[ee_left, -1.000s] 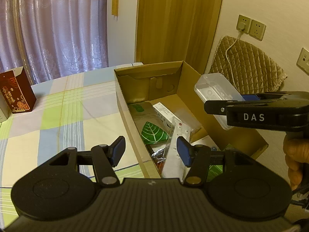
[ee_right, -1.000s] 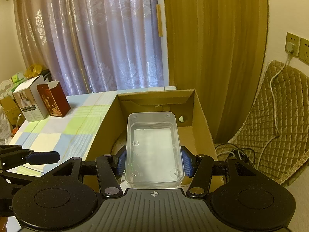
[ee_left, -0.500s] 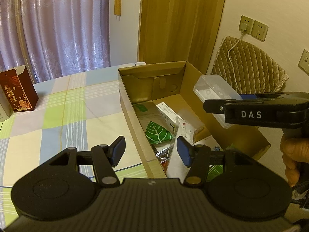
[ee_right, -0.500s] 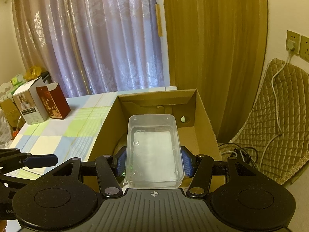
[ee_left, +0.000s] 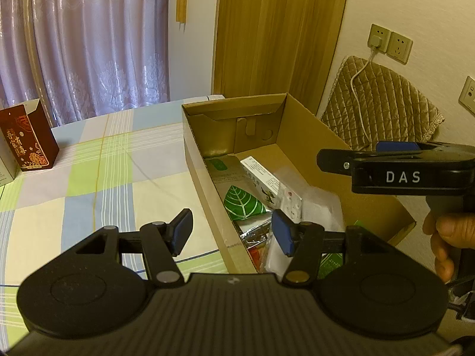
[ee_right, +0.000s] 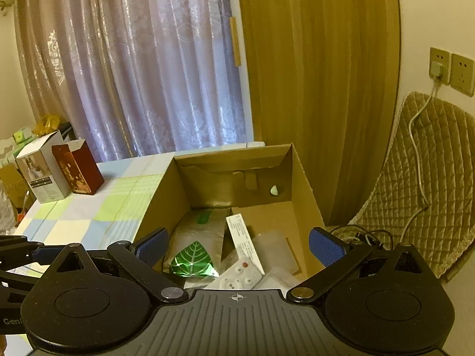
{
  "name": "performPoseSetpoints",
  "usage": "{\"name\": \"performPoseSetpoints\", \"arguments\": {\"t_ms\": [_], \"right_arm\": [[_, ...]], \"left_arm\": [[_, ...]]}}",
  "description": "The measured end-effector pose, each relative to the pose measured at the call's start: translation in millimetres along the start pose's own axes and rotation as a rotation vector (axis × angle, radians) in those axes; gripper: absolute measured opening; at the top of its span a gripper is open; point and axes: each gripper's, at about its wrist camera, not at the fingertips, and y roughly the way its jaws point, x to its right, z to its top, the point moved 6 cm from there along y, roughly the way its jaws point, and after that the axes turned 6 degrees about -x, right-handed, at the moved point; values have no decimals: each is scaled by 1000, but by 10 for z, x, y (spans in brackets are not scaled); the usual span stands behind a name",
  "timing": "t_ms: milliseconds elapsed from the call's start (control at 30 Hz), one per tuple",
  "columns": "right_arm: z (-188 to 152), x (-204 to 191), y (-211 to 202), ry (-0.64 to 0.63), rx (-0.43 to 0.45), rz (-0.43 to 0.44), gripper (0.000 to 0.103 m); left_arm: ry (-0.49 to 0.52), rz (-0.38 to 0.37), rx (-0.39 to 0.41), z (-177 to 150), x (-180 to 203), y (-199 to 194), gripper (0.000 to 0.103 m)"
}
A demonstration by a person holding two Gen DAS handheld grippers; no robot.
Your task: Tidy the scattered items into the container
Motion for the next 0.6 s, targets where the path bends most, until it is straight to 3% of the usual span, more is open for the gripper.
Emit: {"name": "performPoseSetpoints", "arguments": {"t_ms": [600], "right_arm": [[-60, 34, -77, 5, -21, -2, 103]], "left_arm": [[0, 2, 4, -7, 37, -30, 53]]}}
